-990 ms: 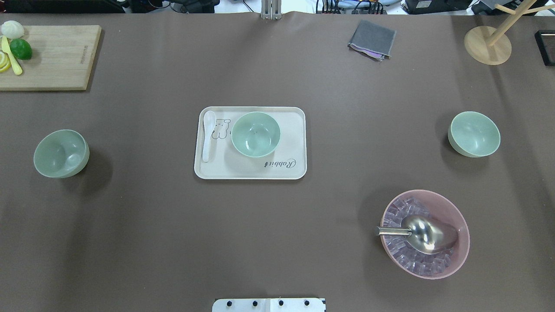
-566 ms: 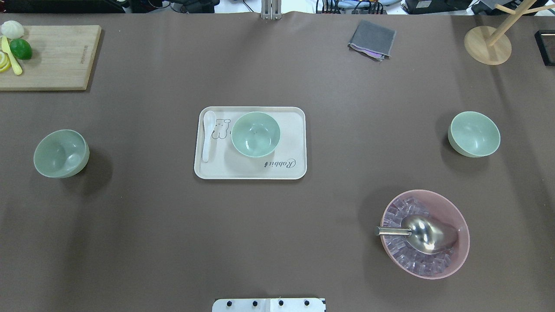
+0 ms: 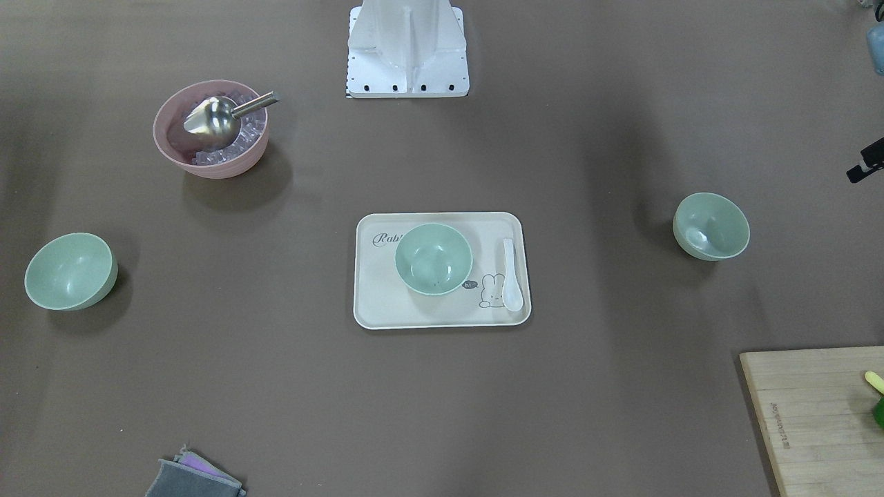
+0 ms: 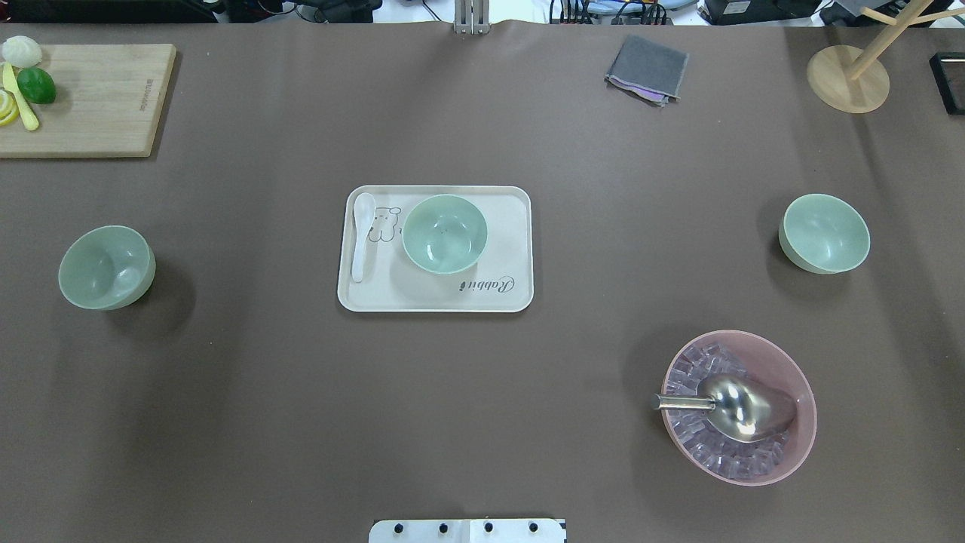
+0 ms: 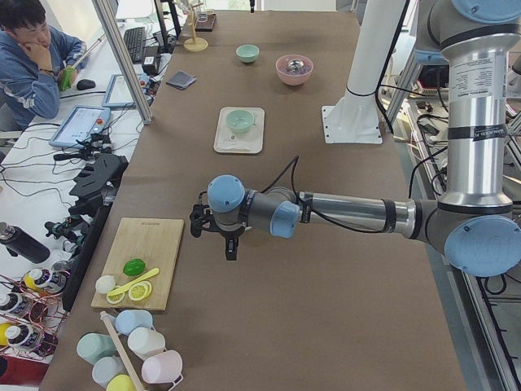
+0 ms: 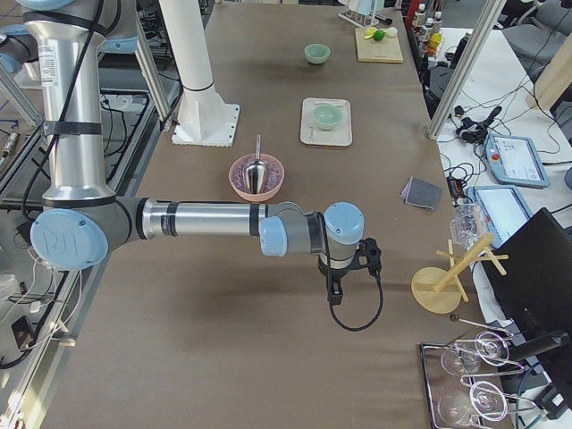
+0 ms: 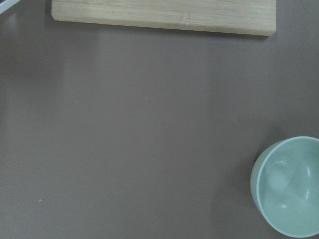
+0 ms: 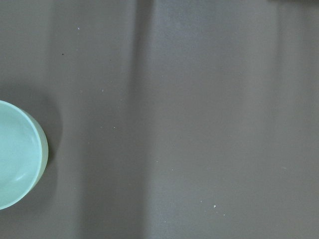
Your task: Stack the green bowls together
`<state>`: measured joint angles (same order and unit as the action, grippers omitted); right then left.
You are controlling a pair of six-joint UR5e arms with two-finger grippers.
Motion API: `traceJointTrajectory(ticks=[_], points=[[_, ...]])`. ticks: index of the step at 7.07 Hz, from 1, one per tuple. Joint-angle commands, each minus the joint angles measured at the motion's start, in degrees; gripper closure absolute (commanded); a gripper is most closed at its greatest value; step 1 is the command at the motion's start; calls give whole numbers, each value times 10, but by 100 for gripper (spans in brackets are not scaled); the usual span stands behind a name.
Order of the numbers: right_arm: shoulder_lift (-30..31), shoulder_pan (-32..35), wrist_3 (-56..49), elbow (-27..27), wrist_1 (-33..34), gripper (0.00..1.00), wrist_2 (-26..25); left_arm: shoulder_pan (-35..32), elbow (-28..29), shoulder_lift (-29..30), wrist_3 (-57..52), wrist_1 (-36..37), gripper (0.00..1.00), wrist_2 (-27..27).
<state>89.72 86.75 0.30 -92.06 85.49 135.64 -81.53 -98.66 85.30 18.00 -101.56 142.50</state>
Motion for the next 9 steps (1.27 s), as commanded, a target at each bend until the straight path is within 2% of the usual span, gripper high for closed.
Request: traceJointTrajectory(ticks=[1,3,4,5,8,9], points=[[-1,0,21,-10,-1,0,1,37,-8,-1,18,-16,3,-1],[-2,-32,85,-27,-1,1,14,57,-2,1,15,-28,2,-2],[-5,-62,88,-30,-1,7,12,72,0,4,33,-35,2,-17],[-21,-95,92,-21,-1,10,9,94,2,25,89,-44,2,-41],[-104,-160,124,58,-6,14,2,104,28,51,105,-51,2,-46],[-120,-179,164,71,-14,14,-7,104,30,55,105,-51,2,-46]])
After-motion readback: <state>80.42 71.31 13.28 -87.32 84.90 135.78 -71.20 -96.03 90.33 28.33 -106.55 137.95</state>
